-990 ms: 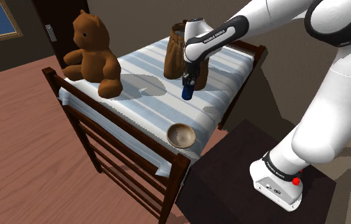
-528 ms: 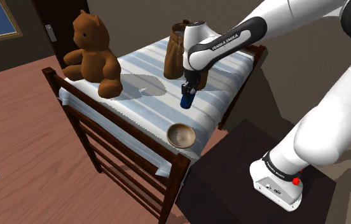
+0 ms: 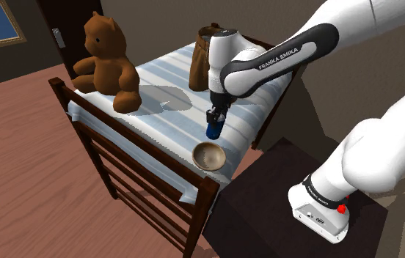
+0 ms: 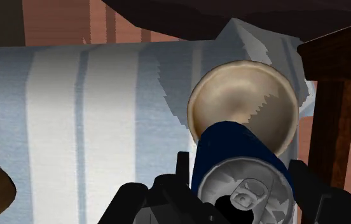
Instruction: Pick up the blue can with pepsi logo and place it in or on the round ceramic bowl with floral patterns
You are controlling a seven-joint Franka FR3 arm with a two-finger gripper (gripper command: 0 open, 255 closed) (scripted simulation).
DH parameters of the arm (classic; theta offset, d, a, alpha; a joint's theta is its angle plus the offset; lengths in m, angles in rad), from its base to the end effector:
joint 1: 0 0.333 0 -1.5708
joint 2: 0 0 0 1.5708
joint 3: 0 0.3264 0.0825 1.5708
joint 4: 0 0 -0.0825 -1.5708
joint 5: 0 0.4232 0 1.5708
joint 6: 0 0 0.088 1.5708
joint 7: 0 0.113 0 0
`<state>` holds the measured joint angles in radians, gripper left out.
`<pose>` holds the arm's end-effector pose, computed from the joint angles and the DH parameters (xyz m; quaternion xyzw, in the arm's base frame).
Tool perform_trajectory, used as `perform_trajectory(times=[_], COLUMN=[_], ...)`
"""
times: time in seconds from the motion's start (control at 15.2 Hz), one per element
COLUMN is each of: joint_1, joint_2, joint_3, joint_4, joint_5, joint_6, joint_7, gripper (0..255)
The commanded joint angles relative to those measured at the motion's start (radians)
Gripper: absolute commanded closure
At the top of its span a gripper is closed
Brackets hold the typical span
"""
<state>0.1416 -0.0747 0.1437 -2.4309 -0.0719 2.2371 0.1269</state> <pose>0.4705 0.1349 0.3008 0.9924 0.1022 -0.0521 0.0438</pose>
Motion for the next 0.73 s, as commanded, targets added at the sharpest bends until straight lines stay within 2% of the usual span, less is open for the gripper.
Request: perform_trajectory(times=[0.0, 0.66], joint_1=[0.025, 0.031], joint_2=[-0.04, 0.045], joint_3=[0.026, 0.039], joint_4=[-0.039, -0.085], joint_5=[0.018, -0.005], joint_6=[-0.003, 0.125], joint_7=[0.04, 0.083], gripper=[255, 255])
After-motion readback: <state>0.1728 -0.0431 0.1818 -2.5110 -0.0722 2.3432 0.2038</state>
